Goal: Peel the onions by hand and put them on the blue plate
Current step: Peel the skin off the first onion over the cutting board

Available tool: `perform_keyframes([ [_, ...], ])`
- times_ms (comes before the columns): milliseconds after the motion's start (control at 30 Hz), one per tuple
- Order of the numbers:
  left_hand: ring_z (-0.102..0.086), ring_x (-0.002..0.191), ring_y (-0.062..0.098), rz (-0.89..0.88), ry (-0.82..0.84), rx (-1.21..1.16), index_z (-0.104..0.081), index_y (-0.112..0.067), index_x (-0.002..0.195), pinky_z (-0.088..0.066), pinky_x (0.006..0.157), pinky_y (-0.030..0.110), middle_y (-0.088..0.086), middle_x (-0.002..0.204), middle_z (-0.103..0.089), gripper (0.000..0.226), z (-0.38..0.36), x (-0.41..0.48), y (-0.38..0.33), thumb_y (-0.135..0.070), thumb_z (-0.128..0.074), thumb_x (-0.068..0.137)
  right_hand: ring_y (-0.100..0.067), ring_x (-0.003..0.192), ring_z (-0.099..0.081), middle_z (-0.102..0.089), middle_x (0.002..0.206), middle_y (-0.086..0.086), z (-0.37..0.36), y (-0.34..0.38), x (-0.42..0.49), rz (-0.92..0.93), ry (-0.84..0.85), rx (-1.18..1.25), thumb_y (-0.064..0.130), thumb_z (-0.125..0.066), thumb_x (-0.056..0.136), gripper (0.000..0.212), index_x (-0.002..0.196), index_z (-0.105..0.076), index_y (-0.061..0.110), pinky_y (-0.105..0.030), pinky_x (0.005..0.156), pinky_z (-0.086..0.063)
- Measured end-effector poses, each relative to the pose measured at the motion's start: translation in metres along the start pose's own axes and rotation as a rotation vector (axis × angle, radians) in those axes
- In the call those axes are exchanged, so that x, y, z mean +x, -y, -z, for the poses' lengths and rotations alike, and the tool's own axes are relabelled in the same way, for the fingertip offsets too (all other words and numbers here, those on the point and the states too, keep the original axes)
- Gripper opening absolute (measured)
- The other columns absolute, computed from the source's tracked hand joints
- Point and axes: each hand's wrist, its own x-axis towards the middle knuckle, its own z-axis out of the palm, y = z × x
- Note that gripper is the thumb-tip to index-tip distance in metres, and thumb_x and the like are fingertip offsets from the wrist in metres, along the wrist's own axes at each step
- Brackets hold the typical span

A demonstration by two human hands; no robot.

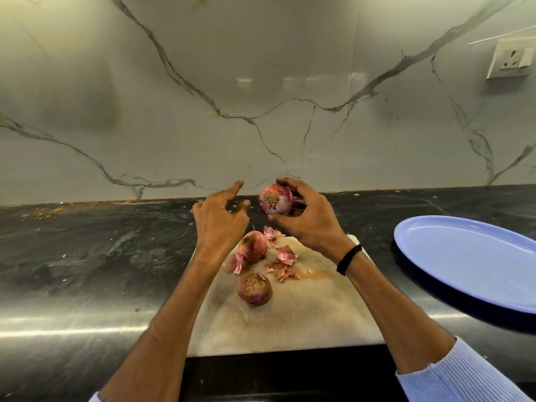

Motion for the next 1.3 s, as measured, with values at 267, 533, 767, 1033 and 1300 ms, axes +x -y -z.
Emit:
perform_keyframes([
  [267, -0.066, 0.107, 0.002, -0.038, 0.146, -0.202, -0.067, -0.021, 0.129, -0.053, 0.098, 0.025, -0.003, 0.121, -0.072, 0.053, -0.002, -0.011, -0.016, -0.036, -0.08, 0.08, -0.009, 0.112, -0.058, -0.06, 0.131, -0.001, -0.007, -0.011, 0.0, 0.066, -0.014, -0.155, 0.028, -0.085, 0.078, 0.071, 0.139, -0.051, 0.015, -0.017, 0.095, -0.051],
  [533, -0.069, 0.098, -0.001, 0.013, 0.1, -0.32, -0.07, -0.016, 0.123, -0.056, 0.093, 0.025, -0.007, 0.108, -0.074, 0.044, -0.003, -0.011, -0.018, -0.031, -0.077, 0.082, -0.011, 0.109, -0.062, -0.063, 0.128, 0.0, -0.005, -0.012, 0.0, 0.1, -0.005, -0.162, 0.023, -0.082, 0.081, 0.066, 0.14, -0.052, 0.021, -0.02, 0.096, -0.052],
  [767, -0.069, 0.09, -0.005, -0.01, 0.025, -0.29, -0.073, -0.013, 0.116, -0.055, 0.081, 0.013, -0.005, 0.104, -0.075, 0.031, -0.009, -0.017, -0.016, -0.023, -0.076, 0.086, -0.017, 0.108, -0.063, -0.066, 0.123, -0.005, -0.009, -0.011, -0.004, 0.154, -0.033, -0.233, 0.022, -0.08, 0.083, 0.062, 0.14, -0.054, 0.015, -0.031, 0.096, -0.054],
  [1033, -0.07, 0.086, 0.001, -0.017, -0.058, -0.249, -0.073, -0.009, 0.111, -0.058, 0.083, 0.02, 0.004, 0.102, -0.076, 0.026, -0.016, -0.022, -0.021, -0.017, -0.076, 0.087, -0.022, 0.11, -0.06, -0.063, 0.125, -0.012, -0.014, -0.014, -0.005, 0.172, -0.039, -0.333, 0.022, -0.079, 0.084, 0.063, 0.14, -0.052, 0.01, -0.032, 0.097, -0.051],
  [1300, -0.061, 0.065, -0.012, -0.022, -0.158, -0.182, -0.076, -0.01, 0.105, -0.053, 0.074, 0.007, -0.01, 0.089, -0.074, 0.022, -0.015, -0.028, -0.03, -0.015, -0.078, 0.084, -0.018, 0.107, -0.057, -0.06, 0.123, -0.008, -0.014, -0.015, -0.003, 0.132, -0.056, -0.328, 0.026, -0.082, 0.082, 0.066, 0.138, -0.052, 0.012, -0.023, 0.092, -0.049],
])
